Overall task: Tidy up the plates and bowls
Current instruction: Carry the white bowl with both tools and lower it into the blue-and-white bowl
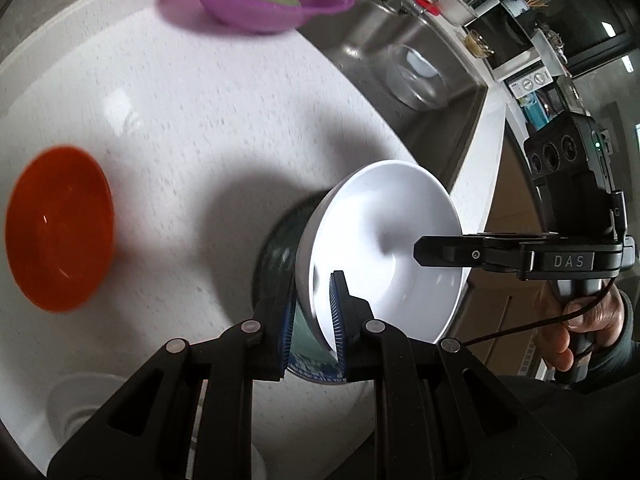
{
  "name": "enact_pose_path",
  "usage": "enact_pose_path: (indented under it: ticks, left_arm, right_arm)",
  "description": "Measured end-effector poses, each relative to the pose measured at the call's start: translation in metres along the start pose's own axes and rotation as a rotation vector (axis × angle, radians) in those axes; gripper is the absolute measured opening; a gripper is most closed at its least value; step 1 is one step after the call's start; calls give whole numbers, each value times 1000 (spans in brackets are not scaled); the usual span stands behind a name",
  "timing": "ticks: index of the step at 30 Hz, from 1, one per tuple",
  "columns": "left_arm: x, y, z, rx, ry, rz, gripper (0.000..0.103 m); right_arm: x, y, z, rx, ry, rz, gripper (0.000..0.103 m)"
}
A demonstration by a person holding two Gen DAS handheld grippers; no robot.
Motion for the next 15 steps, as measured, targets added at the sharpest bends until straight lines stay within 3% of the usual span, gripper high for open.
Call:
enact_pose_path:
  ticks: [5, 15]
  left_arm:
    - [2, -19, -23, -22, 9, 16, 16]
    - [1, -16, -46, -36, 53, 30, 16]
  right_arm:
    - [13, -9, -10, -15, -20, -11, 20]
    - [17, -9, -23, -15, -78, 16, 20]
Point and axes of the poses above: each gripper's, at about its wrist camera, not at the fingertips, and z roughly against the way its jaws point, x to its right, y to its top, the point moved 2 cm from there along -z, roughly the way its jaws point, and after that the axes turned 9 degrees about -x, right-handed, at the moved point
